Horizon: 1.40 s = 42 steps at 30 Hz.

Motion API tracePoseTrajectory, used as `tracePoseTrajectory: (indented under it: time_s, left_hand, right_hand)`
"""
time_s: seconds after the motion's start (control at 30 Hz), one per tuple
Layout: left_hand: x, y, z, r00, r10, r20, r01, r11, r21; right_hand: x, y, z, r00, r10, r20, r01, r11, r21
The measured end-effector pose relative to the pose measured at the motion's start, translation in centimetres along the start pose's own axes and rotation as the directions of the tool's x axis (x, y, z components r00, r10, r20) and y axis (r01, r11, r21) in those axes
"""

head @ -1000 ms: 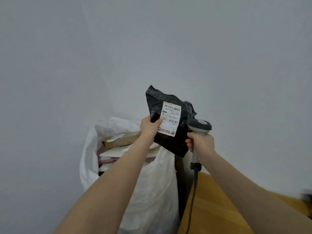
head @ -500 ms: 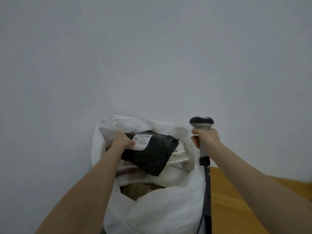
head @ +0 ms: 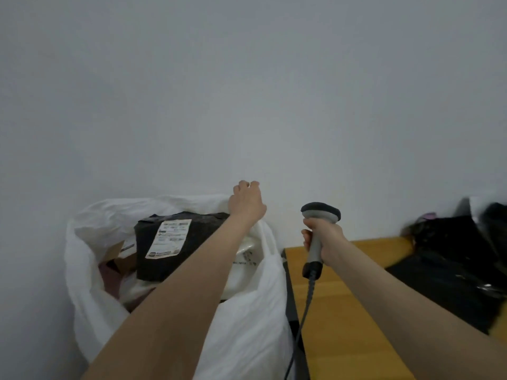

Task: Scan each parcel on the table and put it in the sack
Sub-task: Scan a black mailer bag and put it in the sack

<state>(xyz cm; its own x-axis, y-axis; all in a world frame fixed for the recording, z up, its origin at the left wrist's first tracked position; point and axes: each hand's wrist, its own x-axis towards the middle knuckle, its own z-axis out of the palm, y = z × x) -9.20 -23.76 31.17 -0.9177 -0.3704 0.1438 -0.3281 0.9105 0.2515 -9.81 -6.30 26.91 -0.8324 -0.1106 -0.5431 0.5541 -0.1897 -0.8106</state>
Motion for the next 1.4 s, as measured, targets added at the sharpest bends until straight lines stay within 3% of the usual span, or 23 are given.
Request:
tracePoseTrajectory:
  time_s: [0.17,0.33,0.67,0.9,1.23,1.4]
  left_hand:
    - [-1.2,8.3,4.8,0.973,0.195,0.126,-0.196,0.981,-0.003]
    - [-3.9,15.9,9.4,0.929,0.268,0.255,-0.272,0.962,-0.020]
    - [-11.5,35.3,17.4,0.842,0.396,0.367,-0.385,0.917,-0.104]
    - [-13.8,41.4,23.3,0.818,0.351,0.455,-0.349,0.933,-0.090]
    - [-9.0,43.4,35.6,0.743,0.217,0.633,-0.206,0.974,-0.092]
    - [-7.7,44.7,42.5,0.671,0.127,0.731,-0.139,0.989,-0.043]
  right_hand:
    - [-0.6,1.5,-6.6,0.994,0.028,-0.104,-0.023,0.999,0.047]
    - [-1.9,1.7,-15.2,0.968,0.071,-0.239,-0.042,0.991,0.125]
    - [-3.0,-0.2,-36.9,0.904,0.070,-0.421,0.004,0.985,0.172]
    - [-0.5,-2.2,-46.8,0.879,0.078,-0.470,-0.002,0.987,0.160]
    - [11.7,-1.6,-50.5,0.860,0.177,-0.478,-0.110,0.980,0.164]
    - [18.4,0.4,-52.3,0.847,0.211,-0.487,-0.139,0.974,0.179]
